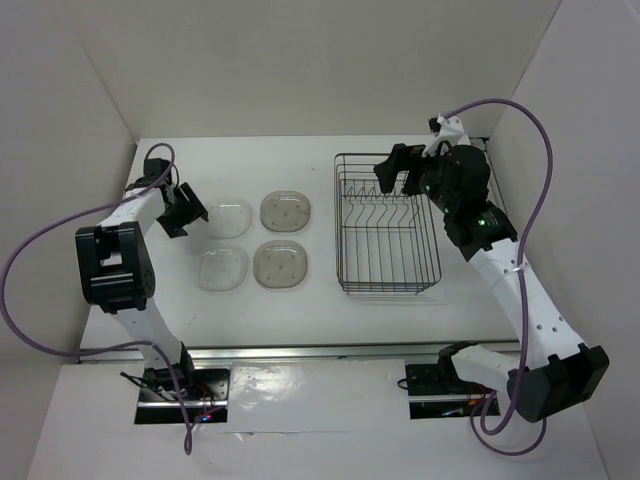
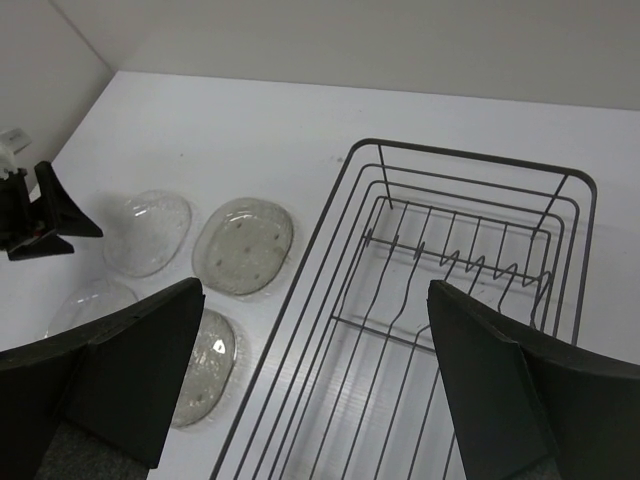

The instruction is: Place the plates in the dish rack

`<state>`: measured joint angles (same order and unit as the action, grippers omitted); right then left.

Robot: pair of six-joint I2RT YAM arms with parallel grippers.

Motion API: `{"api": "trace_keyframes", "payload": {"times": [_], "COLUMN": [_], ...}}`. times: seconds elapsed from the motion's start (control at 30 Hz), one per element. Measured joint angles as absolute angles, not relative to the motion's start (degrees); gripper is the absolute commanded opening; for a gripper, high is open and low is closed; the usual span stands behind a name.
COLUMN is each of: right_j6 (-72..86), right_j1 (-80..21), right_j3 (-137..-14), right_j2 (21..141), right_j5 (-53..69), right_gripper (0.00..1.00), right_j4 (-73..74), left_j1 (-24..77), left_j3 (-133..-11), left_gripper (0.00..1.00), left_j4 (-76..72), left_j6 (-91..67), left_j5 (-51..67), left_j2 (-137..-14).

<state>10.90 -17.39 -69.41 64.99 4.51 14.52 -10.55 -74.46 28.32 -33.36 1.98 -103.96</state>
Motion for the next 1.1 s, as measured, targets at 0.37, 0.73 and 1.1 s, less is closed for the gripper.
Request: {"api": "trace_keyframes", "payload": {"times": [0.37,0.73,1.1], "right_j6": [10.8,10.5,10.4], "right_j1": [-19.2,-19.5,-19.5], "right_j3": [-68.8,-68.8,-68.8], "right_j2": [64.4,63.7,63.0], "right_j5": [5.2,5.1,5.0], "right_gripper": [1.0,1.0,1.0], "right_j4": [14.1,14.1,14.1], "left_j1": [-11.7,-7.0,-4.6], "left_j3": [-74.6,-79.9,-83.4], "left_gripper": [0.74,0.69,0.4], "left_j4": [27.3,27.7,32.4], "left_j6": [-33.3,-33.4,-35.0], "left_j5": [2.1,-2.6,-9.9], "left_j2": [-108.5,-112.7,-116.2]}}
